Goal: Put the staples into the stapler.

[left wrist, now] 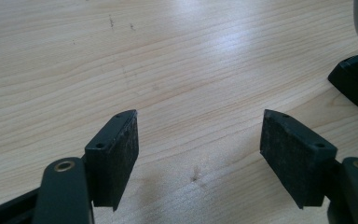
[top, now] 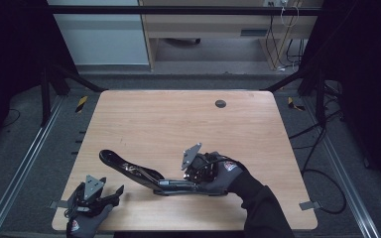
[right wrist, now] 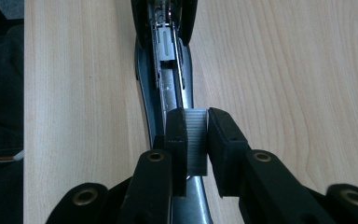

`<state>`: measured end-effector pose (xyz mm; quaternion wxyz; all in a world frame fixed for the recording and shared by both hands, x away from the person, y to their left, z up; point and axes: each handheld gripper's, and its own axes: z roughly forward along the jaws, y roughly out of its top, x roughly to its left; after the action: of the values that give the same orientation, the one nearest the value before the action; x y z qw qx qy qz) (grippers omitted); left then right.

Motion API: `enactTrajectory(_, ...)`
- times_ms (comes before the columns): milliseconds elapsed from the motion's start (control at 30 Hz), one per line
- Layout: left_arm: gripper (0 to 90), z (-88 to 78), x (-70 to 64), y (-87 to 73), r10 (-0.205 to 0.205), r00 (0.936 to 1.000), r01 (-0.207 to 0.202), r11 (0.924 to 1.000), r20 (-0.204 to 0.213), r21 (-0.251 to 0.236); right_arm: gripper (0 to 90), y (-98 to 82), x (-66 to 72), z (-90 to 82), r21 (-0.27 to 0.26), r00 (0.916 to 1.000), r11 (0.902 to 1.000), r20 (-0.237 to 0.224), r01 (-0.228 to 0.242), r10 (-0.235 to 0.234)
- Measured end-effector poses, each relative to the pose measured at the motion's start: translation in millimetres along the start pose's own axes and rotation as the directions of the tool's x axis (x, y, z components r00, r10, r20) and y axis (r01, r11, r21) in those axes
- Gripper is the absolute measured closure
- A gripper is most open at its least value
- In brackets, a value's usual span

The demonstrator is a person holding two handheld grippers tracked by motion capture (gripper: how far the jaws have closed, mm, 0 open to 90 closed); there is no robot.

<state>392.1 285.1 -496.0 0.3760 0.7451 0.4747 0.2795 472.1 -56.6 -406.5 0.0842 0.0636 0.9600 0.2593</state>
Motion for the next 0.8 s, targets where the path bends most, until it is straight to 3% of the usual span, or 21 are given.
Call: enactTrajectory(800,27.4,0.1,-0.7,0.0,0.003,1.0,-0.003,1.0,-0.001,-0.001,78.3,-2.3,2.6,16.2,0.02,0.9989,0.9994,-0.037,0.028,-0.027)
